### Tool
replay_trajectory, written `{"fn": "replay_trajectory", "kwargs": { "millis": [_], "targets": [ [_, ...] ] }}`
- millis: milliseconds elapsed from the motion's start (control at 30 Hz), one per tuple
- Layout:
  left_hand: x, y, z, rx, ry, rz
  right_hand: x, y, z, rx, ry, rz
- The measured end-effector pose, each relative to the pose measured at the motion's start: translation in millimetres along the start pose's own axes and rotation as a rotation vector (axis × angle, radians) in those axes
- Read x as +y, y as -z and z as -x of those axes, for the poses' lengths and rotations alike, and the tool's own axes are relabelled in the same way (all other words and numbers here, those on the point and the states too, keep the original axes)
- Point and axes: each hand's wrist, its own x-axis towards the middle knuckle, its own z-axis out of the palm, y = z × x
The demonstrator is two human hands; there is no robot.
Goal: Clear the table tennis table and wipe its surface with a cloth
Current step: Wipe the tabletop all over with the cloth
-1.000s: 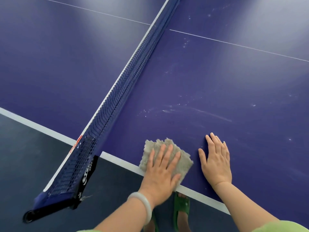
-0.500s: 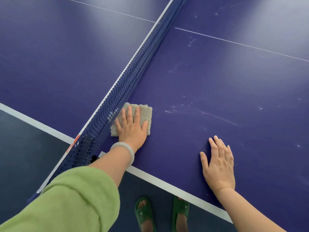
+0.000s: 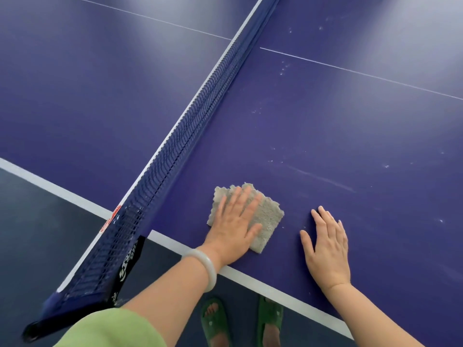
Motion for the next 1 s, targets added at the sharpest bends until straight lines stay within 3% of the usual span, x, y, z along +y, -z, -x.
{"fn": "replay_trajectory", "kwargs": {
  "millis": [100, 200, 300, 433, 533, 633, 700, 833, 1000],
  "targets": [
    [-36, 19, 2, 0.164, 0.211, -0.005, -19, 1, 0, 0.074, 0.03, 0.068],
    [-64, 21, 3, 0.15, 0.397, -0.004, -62, -9, -5, 0.124, 0.326, 0.135],
    [-70, 13, 4, 0.127, 0.438, -0.037, -105, -25, -21, -0.011, 0.595, 0.121],
    [-70, 6, 5, 0.168, 0.441, -0.073, -115, -45, -43, -0.241, 0.749, 0.15],
    [-72, 3, 4, 0.207, 0.436, -0.075, -95, -40, -71, -0.213, 0.668, 0.208],
    [-71, 1, 3, 0.207, 0.45, -0.093, -72, -26, -95, -0.118, 0.244, 0.235],
    [-69, 1, 3, 0.202, 0.458, -0.106, -70, -26, -87, -0.086, 0.086, 0.231],
    [-68, 0, 2, 0.208, 0.471, -0.116, -108, -39, -63, -0.064, 0.202, 0.276],
    [-69, -1, 0, 0.196, 0.479, -0.146, -145, -56, -135, -0.165, 0.501, 0.316]
  ]
}}
